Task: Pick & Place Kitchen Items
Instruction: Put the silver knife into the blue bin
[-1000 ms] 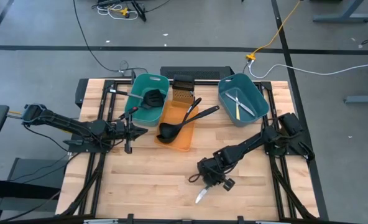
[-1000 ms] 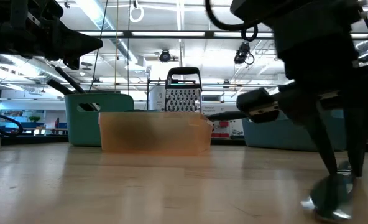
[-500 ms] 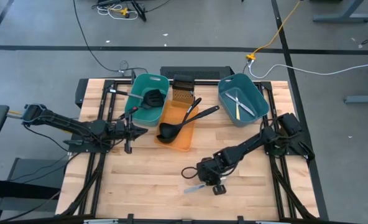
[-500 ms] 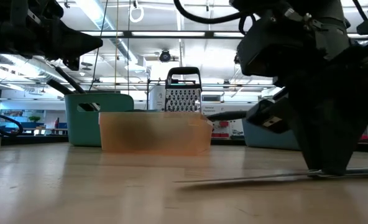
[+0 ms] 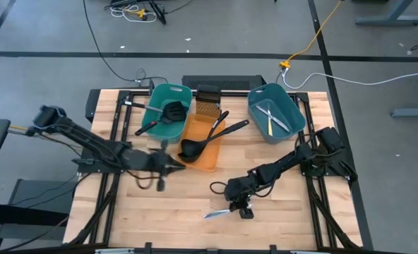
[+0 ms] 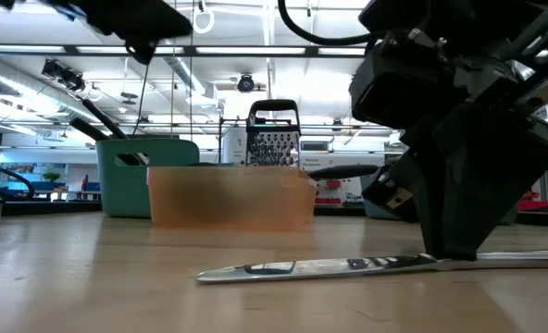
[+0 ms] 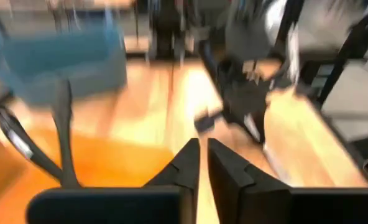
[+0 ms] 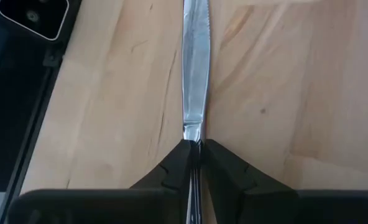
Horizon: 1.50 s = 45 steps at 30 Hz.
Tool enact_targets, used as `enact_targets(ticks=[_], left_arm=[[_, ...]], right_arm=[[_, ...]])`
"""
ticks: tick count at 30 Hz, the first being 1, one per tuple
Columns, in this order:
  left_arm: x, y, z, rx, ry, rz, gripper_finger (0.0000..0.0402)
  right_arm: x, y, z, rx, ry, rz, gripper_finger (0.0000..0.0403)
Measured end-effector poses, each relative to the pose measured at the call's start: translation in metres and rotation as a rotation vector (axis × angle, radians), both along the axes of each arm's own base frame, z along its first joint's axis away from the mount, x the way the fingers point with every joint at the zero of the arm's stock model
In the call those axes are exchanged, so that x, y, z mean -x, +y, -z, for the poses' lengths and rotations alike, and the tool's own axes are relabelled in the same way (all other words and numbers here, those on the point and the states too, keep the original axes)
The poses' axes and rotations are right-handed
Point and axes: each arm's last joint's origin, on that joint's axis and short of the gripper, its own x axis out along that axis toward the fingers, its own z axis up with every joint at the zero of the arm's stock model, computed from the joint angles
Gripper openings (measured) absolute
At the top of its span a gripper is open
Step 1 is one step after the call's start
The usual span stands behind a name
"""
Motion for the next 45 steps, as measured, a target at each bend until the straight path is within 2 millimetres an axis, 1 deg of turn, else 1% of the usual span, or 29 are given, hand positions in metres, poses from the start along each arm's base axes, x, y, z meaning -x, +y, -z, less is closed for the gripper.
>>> enact_targets(ticks=[4,6,10,13,17,21,24,28,30,39,45], left_arm=[[-0.032,-0.016,-0.004,0.025,0.188,-0.023,0.0075],[-0.045,-0.024,-0.002,0.029,0.275,-0.014,0.0097],[-0.073,-0.045,0.005,0.074,0.351,0.035,0.0133],[-0.093,-0.063,0.017,0.078,0.403,0.076,0.0145],[-0.109,-0.081,0.026,0.074,0.430,0.114,0.0146],[-0.116,-0.090,0.045,0.064,0.499,0.147,0.0147],[-0.121,-0.091,0.062,0.061,0.552,0.150,0.0147],[-0.126,-0.090,0.082,0.077,0.608,0.126,0.0147],[-0.126,-0.090,0.087,0.072,0.623,0.121,0.0147],[-0.127,-0.086,0.112,0.038,0.721,0.095,0.0147],[-0.128,-0.084,0.116,0.029,0.746,0.089,0.0147]], right_arm=[[-0.001,-0.001,0.000,-0.014,-0.004,-0.002,0.0059],[-0.002,-0.002,0.000,-0.010,-0.010,-0.006,0.0059],[-0.002,-0.002,0.000,0.006,-0.021,0.003,0.0059],[-0.003,-0.002,0.000,0.025,-0.035,0.032,0.0059],[-0.007,-0.004,-0.001,0.053,-0.072,0.122,0.0059],[-0.010,-0.006,-0.001,0.091,-0.109,0.174,0.0059],[-0.013,-0.011,-0.002,0.111,-0.133,0.196,0.0059],[-0.017,-0.011,-0.009,0.094,-0.200,0.205,0.0059],[-0.017,-0.012,-0.012,0.096,-0.217,0.201,0.0059],[-0.018,-0.013,-0.015,0.097,-0.242,0.174,0.0059],[-0.020,-0.013,-0.017,0.096,-0.264,0.184,0.0059]])
